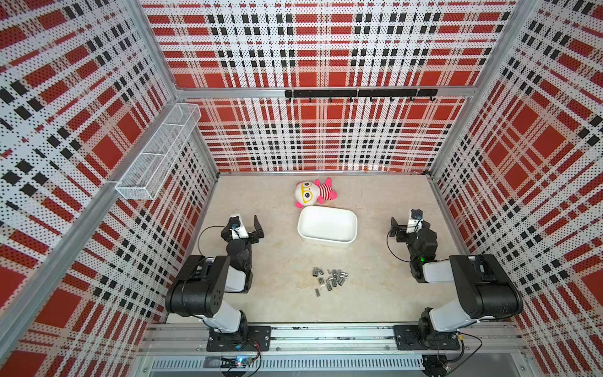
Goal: Put the socket on the desktop into the storage box
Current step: Pick up the socket head from the center of the board.
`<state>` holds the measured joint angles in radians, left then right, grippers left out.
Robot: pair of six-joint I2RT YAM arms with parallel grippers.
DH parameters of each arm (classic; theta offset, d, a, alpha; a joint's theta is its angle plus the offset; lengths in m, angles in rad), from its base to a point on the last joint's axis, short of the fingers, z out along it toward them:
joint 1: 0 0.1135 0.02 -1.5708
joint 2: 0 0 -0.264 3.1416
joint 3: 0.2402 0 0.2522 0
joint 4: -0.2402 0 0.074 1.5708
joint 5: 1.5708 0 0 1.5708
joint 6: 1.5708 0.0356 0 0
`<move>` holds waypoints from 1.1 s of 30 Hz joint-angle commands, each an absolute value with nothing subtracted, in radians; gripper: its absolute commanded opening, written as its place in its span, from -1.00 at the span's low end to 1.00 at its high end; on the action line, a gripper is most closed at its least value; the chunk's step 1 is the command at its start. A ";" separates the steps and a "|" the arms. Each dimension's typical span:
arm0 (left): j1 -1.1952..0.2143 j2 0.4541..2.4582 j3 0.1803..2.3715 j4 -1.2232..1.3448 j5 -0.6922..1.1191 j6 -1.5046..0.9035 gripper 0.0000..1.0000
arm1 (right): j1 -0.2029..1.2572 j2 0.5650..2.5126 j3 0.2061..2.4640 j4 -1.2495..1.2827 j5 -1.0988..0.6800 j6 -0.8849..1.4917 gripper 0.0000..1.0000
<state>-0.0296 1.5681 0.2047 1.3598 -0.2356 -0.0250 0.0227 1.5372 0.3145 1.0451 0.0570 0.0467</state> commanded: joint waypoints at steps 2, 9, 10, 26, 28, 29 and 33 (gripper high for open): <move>-0.025 1.570 0.221 1.364 -0.226 -0.030 0.98 | 0.019 1.543 0.316 1.046 0.063 0.056 1.00; -0.027 1.571 0.221 1.364 -0.226 -0.030 0.98 | 0.018 1.543 0.316 1.046 0.064 0.057 1.00; -0.026 1.571 0.221 1.363 -0.226 -0.030 0.98 | 0.019 1.543 0.316 1.046 0.064 0.057 1.00; -0.026 1.570 0.221 1.364 -0.225 -0.030 0.98 | 0.018 1.543 0.317 1.046 0.064 0.056 1.00; -0.024 1.571 0.221 1.364 -0.224 -0.030 0.98 | 0.018 1.543 0.316 1.046 0.064 0.056 1.00; -0.025 1.571 0.221 1.364 -0.221 -0.030 0.98 | 0.018 1.543 0.317 1.046 0.064 0.056 1.00; -0.022 1.568 0.220 1.364 -0.218 -0.030 0.98 | 0.019 1.536 0.321 1.037 0.047 0.050 1.00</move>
